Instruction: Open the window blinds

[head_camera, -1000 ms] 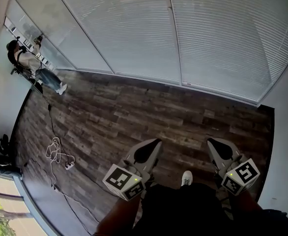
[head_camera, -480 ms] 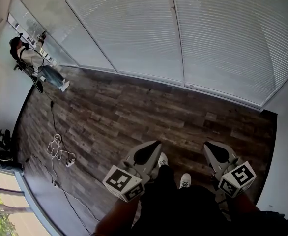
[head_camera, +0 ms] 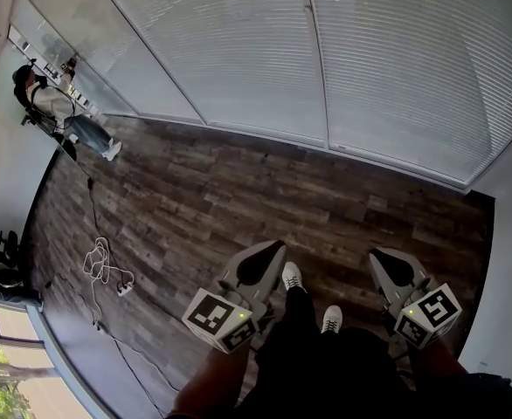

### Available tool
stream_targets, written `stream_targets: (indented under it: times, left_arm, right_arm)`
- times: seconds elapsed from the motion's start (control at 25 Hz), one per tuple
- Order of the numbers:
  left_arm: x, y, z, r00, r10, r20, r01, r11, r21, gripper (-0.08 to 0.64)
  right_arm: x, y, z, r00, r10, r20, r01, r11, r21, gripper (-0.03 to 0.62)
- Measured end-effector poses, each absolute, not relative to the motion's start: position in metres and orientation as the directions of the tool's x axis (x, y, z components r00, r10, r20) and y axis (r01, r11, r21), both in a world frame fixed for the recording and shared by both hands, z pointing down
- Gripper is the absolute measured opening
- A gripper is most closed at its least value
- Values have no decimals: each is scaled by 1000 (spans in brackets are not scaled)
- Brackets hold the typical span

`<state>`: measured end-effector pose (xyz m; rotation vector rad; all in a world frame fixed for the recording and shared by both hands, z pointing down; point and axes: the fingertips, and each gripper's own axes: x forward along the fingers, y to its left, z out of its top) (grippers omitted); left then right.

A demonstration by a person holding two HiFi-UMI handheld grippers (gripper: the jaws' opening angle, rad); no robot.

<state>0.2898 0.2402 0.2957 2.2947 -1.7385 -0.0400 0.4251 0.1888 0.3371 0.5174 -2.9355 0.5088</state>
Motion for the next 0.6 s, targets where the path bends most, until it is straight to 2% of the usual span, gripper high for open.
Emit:
stream_targets:
  times: [0.6]
  left_arm:
    - [236, 210, 313, 259, -956, 135, -948, -225, 227, 0]
  right_arm:
    - [369, 149, 348, -934, -288, 210, -341, 894, -292, 28]
